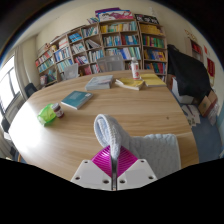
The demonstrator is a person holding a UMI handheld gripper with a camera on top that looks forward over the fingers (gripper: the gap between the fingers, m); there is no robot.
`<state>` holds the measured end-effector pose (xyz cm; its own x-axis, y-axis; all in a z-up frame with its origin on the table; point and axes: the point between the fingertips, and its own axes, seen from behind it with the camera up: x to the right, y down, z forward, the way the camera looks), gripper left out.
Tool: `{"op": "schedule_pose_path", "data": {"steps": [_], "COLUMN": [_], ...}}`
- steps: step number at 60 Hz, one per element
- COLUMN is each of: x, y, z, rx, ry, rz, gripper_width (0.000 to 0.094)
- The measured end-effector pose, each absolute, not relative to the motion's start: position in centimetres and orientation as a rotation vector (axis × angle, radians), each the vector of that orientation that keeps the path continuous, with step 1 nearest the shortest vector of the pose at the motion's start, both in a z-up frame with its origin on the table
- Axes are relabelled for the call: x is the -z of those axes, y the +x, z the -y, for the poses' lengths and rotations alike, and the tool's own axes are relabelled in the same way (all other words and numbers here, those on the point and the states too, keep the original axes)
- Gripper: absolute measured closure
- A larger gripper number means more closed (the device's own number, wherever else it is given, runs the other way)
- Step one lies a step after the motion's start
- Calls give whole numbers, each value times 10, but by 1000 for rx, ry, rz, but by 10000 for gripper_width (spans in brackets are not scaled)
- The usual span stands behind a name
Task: Fold towel
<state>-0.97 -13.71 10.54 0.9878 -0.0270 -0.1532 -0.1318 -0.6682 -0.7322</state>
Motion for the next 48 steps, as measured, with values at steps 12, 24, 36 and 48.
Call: {"op": "schedule_pose_path", "data": {"steps": [12, 24, 36, 48], "x": [-71, -5, -40, -116], "y": [128, 175, 193, 169], "z": [157, 170, 182, 232], "rx": [-70, 6, 157, 194], "ry": [-2399, -2511, -2481, -2380], "rz": [-288, -345, -355, -341], "gripper_width": [883, 856, 87, 93]}}
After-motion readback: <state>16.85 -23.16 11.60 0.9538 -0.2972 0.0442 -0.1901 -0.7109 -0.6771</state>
